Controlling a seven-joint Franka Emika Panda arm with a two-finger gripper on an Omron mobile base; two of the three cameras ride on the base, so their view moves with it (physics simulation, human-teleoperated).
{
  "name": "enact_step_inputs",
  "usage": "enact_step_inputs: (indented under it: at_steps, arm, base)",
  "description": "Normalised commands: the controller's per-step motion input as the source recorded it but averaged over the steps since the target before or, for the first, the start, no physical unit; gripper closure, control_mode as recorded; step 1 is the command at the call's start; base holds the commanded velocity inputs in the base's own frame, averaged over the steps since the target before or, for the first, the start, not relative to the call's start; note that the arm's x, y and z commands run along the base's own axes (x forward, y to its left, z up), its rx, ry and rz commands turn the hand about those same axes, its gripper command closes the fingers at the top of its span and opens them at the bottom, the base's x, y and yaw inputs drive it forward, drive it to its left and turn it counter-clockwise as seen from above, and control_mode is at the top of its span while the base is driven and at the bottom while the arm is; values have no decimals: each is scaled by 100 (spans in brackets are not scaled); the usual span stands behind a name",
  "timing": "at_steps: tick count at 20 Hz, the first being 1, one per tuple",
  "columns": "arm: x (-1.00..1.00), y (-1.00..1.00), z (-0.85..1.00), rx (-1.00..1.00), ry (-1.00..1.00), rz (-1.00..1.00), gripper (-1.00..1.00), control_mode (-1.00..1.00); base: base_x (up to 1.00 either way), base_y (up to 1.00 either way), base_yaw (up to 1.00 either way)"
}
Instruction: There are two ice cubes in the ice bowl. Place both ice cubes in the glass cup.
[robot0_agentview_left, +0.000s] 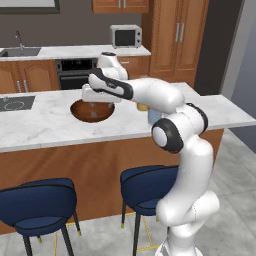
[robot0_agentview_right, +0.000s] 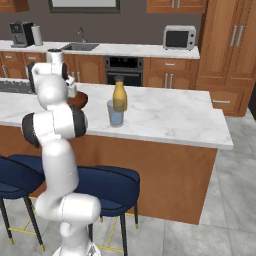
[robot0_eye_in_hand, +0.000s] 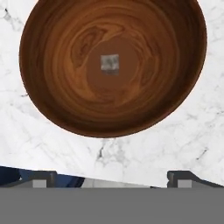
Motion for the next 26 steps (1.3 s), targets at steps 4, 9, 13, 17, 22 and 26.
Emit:
enact_step_inputs:
  at_steps: [4,9,13,17,22,26]
  arm:
    - [28,0,-29,0,0,0,-100,-100]
    - [29,5,-26,0,0,0,-100,-100]
    - [27,18,-13,0,0,0,-100,-100]
    - [20,17,-18,0,0,0,-100,-100]
    - [16,1,-28,0,0,0,-100,-100]
    - [29,0,-24,0,0,0,-100,-100]
  base:
    - [0,0,0]
    - [0,0,0]
    - [0,0,0]
    - [0,0,0]
    - [0,0,0]
    - [0,0,0]
